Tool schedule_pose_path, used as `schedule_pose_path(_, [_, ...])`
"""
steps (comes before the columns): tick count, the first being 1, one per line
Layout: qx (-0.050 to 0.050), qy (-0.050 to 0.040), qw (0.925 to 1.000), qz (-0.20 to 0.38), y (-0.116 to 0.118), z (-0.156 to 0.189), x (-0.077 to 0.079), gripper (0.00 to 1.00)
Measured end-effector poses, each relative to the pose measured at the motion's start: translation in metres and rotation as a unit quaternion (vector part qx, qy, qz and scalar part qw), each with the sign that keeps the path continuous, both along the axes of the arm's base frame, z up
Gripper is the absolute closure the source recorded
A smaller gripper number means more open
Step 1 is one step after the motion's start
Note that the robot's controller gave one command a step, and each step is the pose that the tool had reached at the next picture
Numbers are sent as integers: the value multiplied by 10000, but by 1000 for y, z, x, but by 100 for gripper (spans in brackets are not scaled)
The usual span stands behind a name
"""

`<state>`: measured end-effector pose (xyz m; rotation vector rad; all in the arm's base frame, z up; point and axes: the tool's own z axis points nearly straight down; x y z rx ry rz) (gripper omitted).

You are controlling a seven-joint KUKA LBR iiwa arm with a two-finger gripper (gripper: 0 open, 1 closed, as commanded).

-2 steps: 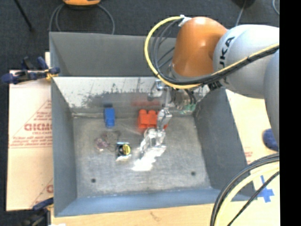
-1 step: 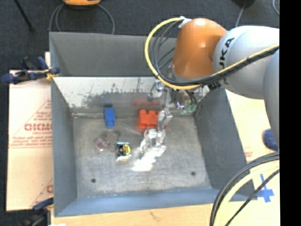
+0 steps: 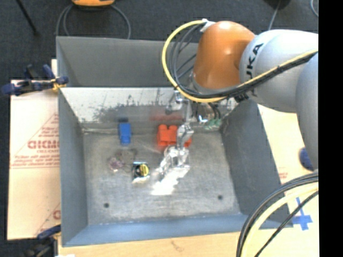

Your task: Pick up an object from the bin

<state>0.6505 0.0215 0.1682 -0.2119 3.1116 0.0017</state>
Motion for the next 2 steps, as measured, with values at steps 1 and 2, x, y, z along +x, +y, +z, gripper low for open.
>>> schedule_pose_path(1, [-8,-1,9999,-153,1,-1,0,0])
schedule_pose_path(2, [14,-5,9992,-403,3,-1,0,0])
